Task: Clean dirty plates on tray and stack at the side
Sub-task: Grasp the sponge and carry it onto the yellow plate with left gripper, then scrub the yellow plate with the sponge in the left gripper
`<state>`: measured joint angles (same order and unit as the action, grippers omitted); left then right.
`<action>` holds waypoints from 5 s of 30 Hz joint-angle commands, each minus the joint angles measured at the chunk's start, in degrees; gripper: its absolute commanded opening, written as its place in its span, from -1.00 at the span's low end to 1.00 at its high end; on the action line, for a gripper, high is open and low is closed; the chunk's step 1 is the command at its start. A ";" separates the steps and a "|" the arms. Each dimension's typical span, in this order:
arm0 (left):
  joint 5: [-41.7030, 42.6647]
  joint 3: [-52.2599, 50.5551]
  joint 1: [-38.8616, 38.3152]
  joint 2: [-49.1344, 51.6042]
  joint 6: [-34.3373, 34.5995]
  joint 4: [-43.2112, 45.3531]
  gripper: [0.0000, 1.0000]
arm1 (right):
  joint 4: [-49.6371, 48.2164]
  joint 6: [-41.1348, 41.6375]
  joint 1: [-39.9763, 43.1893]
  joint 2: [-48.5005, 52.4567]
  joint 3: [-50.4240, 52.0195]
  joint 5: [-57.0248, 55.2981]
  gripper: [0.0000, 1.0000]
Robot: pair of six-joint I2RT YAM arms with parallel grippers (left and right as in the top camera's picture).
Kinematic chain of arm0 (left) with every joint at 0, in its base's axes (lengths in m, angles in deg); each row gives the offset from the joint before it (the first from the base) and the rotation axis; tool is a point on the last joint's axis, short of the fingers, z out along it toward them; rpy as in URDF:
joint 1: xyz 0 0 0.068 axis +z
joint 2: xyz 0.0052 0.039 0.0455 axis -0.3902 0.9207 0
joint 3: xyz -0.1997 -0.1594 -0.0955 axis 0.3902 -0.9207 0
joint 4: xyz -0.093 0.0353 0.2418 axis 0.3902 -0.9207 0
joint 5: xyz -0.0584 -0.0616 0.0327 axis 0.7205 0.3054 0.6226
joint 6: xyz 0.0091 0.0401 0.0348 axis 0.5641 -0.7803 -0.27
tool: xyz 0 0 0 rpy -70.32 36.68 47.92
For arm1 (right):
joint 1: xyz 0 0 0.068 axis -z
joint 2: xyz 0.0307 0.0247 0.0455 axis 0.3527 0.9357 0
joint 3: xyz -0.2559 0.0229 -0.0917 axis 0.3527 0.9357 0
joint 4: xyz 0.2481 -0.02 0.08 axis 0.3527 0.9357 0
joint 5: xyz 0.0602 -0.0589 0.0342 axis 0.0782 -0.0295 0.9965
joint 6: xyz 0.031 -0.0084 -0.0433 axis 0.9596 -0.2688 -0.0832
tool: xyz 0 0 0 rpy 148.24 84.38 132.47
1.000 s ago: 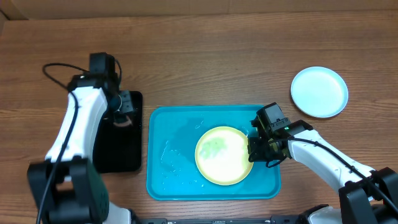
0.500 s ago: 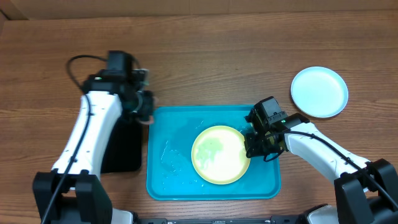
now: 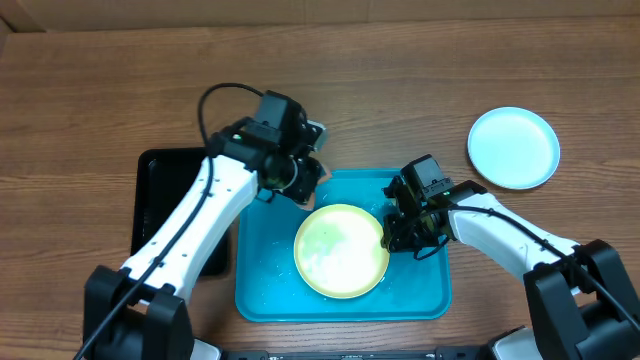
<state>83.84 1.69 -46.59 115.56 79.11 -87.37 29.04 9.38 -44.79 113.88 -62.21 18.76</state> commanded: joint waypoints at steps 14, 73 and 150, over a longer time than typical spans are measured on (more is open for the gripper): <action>1.25 0.81 -6.80 9.49 1.44 -0.33 -0.92 | -2.49 3.10 -0.28 0.17 -1.44 -8.94 -0.92; -43.78 0.81 -10.80 21.84 23.28 -3.37 -0.92 | -0.31 3.06 -0.28 0.17 -1.44 -8.26 -0.92; -5.18 8.61 -18.08 22.16 4.96 2.29 -0.92 | 4.02 1.79 -0.28 0.17 -1.44 -8.24 -0.92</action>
<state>78.17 8.82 -64.14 136.68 83.00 -84.85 33.17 12.57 -44.68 113.92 -64.20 10.67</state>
